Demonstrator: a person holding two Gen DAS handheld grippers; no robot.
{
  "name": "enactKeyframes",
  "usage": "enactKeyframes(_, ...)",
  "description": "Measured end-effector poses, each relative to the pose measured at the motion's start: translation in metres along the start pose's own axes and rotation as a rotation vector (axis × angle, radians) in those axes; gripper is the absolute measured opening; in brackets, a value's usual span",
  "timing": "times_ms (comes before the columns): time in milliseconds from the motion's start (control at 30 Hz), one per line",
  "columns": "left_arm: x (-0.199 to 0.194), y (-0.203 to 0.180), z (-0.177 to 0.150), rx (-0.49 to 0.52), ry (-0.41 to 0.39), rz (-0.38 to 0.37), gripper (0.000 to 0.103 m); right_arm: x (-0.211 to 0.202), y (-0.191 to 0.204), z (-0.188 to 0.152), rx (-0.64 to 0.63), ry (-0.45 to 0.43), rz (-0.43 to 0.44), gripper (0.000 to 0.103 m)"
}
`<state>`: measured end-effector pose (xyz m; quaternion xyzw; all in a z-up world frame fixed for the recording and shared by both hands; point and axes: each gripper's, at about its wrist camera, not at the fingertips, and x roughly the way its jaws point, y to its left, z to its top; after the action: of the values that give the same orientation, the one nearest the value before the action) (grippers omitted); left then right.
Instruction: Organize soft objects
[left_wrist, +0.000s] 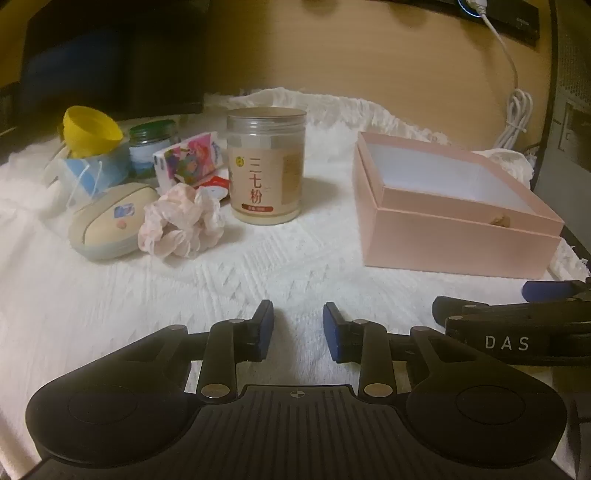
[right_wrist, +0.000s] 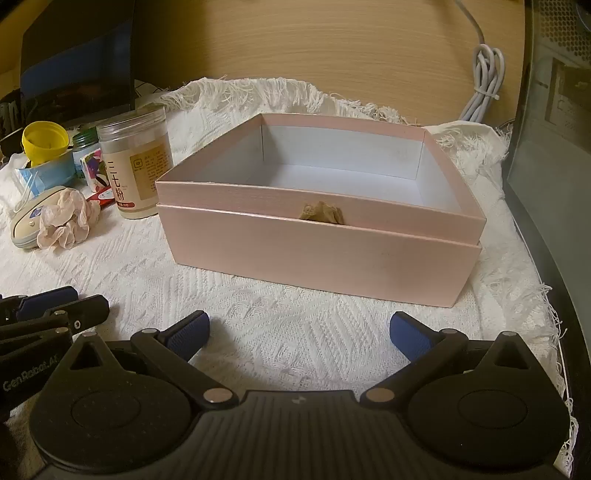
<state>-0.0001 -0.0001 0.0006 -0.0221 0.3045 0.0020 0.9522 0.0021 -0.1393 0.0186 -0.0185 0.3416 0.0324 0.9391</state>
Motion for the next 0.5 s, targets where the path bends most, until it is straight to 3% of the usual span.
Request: enactKeyframes(500, -0.0013, 0.0008, -0.0001, 0.012, -0.004, 0.008, 0.034, 0.0, 0.0001, 0.0, -0.001, 0.0, -0.001, 0.103)
